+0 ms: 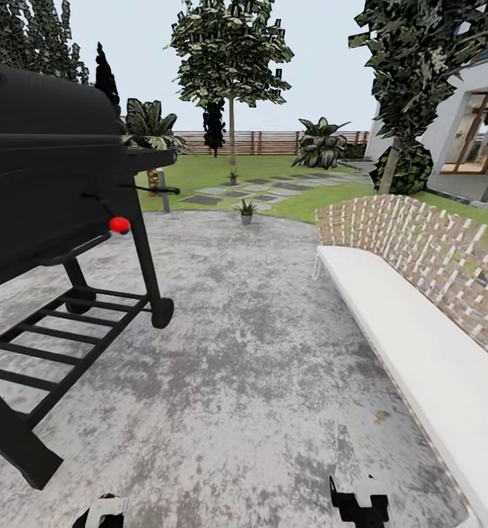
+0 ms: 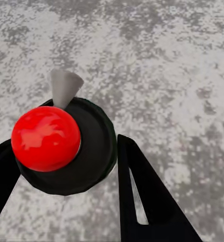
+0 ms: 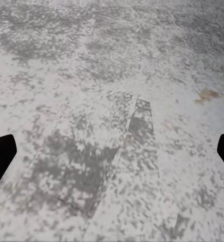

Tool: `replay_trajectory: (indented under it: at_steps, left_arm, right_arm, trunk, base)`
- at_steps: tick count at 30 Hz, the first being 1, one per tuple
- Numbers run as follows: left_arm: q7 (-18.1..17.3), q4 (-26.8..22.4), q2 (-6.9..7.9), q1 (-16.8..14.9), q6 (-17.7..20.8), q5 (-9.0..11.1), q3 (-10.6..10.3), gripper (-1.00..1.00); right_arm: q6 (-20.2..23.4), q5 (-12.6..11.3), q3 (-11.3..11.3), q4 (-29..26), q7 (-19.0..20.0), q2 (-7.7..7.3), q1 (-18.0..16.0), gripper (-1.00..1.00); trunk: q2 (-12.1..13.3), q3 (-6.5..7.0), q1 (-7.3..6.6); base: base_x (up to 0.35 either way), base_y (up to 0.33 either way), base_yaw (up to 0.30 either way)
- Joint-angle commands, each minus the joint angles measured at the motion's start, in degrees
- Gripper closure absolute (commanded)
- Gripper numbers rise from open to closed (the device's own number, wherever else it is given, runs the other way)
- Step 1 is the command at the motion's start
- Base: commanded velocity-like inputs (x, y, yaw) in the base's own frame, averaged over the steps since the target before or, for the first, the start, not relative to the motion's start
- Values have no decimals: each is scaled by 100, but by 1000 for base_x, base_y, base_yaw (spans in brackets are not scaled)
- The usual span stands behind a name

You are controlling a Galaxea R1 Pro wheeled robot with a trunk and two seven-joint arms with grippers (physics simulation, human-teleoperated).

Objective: Pick up the pesticide atomizer in the garden and spray insectifuge to fully cover both potted plants in the garden.

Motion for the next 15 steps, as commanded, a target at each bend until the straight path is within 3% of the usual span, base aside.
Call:
replay_trajectory:
  at_steps: [1,15]
  left_arm:
    - [-15,4,-2,-4,-19,-59,47,100]
    - [-15,4,-11,-2,-24,-68,49,100]
  right_arm:
    - [-14,65,-23,6,-21,2,-3,-100]
    - [-9,76,-12,16,-22,1,-4,-100]
  trunk:
    - [-2,-5,2]
    - [-2,-5,2]
  base:
    - [340,0,0]
    - [340,0,0]
